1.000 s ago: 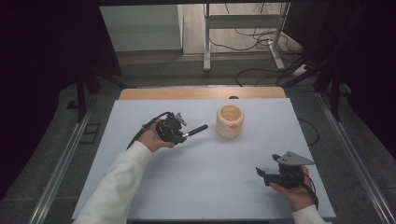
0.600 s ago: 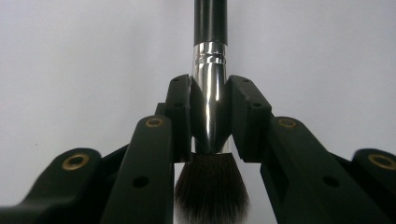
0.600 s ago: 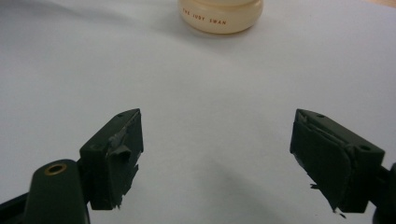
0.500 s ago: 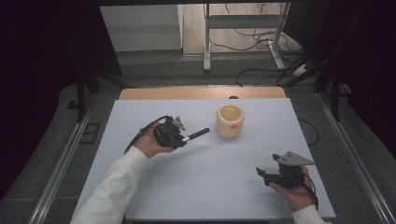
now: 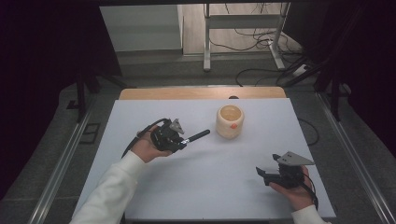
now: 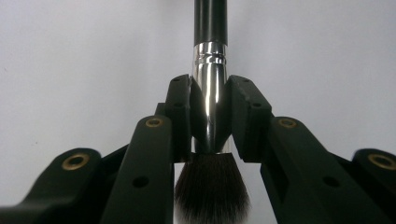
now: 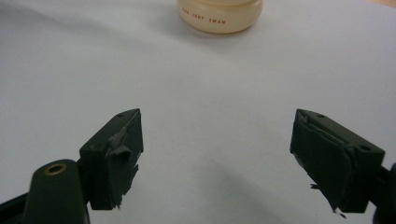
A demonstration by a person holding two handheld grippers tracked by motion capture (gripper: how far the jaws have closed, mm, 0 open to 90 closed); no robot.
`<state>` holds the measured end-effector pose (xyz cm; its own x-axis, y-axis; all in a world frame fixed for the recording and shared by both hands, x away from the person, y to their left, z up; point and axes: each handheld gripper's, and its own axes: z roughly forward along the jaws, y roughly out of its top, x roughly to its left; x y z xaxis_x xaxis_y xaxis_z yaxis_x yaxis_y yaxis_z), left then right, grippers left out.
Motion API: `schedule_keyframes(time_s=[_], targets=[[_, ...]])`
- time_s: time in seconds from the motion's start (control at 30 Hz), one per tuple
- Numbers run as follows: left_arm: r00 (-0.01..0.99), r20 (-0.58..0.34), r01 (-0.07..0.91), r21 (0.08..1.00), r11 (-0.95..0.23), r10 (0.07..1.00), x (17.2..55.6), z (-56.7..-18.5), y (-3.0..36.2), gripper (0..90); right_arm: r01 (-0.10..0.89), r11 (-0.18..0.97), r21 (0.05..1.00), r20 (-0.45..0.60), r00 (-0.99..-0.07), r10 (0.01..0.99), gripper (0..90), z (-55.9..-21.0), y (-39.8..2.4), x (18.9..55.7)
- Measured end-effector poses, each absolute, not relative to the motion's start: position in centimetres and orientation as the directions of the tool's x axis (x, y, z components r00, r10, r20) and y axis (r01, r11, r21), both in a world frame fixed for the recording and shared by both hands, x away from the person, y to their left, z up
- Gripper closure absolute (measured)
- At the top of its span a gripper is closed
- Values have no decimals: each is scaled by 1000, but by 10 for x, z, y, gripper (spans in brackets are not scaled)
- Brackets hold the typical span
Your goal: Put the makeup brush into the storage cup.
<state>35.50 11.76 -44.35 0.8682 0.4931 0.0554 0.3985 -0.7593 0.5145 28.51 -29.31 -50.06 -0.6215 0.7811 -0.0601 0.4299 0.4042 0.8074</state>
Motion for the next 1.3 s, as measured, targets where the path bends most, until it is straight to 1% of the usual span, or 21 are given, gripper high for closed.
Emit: schedule_keyframes(time_s=[0.77,0.97,1.07,1.3], targets=[[866,52,404,514,-757,497,339,-451,112,713,421,401,813,-68,-617,784,182,-500,-293,284],[856,62,412,518,-750,513,332,-453,109,712,422,396,816,-67,-611,789,181,-499,-293,284],[855,81,406,512,-757,513,328,-454,106,712,422,392,817,-63,-612,789,180,-499,-292,284],[850,73,415,519,-748,522,319,-461,102,712,421,391,819,-63,-611,789,181,-498,-292,284]])
